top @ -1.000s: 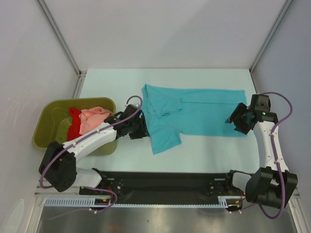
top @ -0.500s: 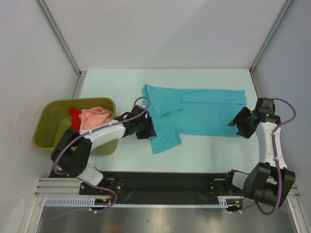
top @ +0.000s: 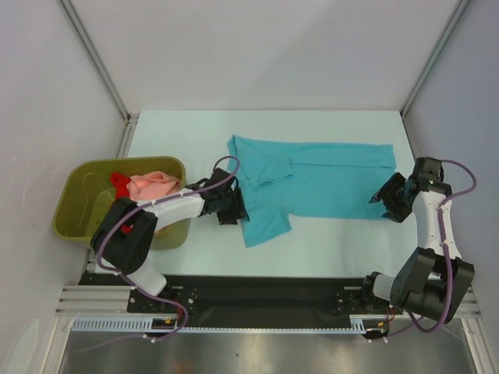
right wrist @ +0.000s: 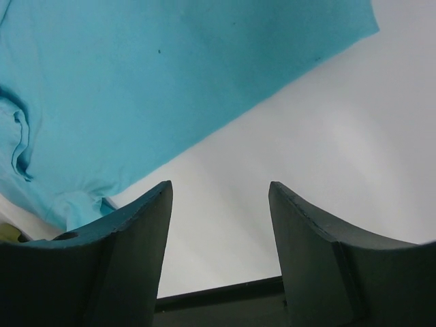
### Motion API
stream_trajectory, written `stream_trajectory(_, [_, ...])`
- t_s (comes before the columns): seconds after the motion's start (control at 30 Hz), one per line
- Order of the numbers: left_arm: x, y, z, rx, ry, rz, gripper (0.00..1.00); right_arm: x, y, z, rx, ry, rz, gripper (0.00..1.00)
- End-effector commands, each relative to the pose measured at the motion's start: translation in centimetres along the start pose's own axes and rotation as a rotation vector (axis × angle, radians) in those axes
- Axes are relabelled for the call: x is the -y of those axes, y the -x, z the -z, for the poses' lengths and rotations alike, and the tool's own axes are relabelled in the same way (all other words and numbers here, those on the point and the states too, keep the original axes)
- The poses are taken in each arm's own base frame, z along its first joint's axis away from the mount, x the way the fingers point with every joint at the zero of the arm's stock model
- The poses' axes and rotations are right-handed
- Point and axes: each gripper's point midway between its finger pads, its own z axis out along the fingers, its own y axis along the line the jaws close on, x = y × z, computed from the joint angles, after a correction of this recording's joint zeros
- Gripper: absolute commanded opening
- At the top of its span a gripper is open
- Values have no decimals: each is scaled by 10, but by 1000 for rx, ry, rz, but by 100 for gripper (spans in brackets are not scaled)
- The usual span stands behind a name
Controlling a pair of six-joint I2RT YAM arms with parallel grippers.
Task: Fold and stack the t-shirts
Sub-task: Fold the tshirt
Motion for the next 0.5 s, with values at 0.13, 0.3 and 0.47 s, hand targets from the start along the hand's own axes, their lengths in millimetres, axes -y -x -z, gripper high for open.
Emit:
stream_trajectory(0.13, [18,21,-3,18,-104,51,45,27,12,-7,57,-76,-53,61])
stream_trajectory(0.3, [24,18,-6,-5,-153,33,37,59,15,-11,76,-87,-207,53])
stream_trajectory(0.47, [16,5,0,-51,-147,75,45,74,11,-18,40,-129,-258,53])
